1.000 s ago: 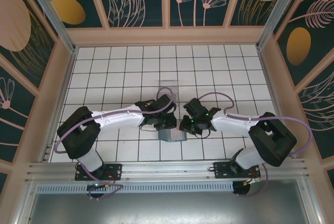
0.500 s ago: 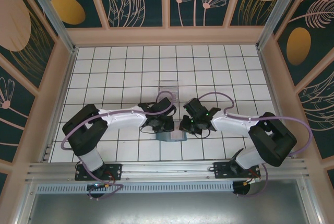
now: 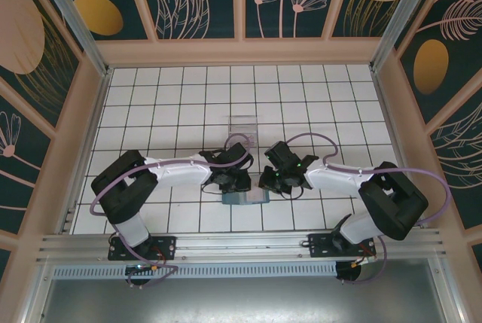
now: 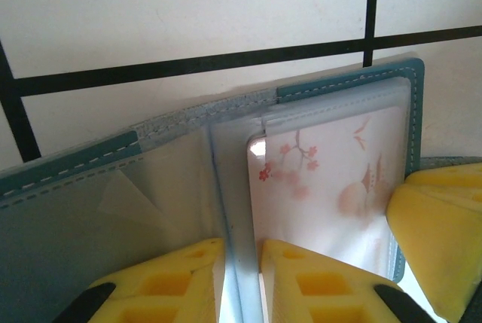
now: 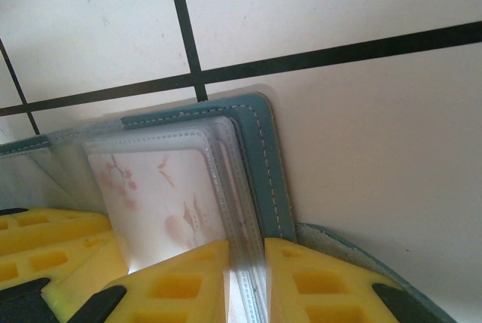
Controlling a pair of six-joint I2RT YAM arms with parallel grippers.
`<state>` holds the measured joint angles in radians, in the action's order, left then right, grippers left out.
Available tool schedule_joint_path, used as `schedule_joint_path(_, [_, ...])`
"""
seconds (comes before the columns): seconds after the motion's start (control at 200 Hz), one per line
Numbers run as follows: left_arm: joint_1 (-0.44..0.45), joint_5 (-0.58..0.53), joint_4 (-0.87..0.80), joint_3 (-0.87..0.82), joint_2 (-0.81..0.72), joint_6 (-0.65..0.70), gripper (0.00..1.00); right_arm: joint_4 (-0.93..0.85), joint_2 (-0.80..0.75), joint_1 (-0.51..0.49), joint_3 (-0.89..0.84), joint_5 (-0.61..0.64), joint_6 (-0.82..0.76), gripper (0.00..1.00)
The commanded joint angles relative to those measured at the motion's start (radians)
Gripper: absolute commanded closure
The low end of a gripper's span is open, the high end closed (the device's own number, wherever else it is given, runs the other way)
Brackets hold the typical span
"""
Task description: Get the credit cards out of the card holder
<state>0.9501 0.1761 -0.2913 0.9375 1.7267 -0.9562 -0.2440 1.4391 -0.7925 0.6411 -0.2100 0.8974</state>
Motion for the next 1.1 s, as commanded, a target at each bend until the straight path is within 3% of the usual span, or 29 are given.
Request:
schedule_joint_path(0.0, [0.001,0.006,0.004,-0.023,0.019,-0.01,0.75,-0.041,0.009,0.003,0.008,0.014,0.009,0.81])
schedule_joint_path(0.32, [0.001,-0.058,-0.05,-0.048,-0.002,-0.002,0.8,-0.057,-0.007,0.003,0.006,0.029,0.024,0.69])
schedule_joint_path(0.801, [0.001,-0.087,-0.041,-0.082,-0.093,-0.025,0.85,-0.06,0.02,0.003,0.001,0.023,0.014,0.77])
schedule_joint_path(1.096, [-0.019,-0.029,0.152,-0.139,-0.208,-0.047,0.79,-0.058,0.025,0.003,0.002,0.019,0.009,0.8])
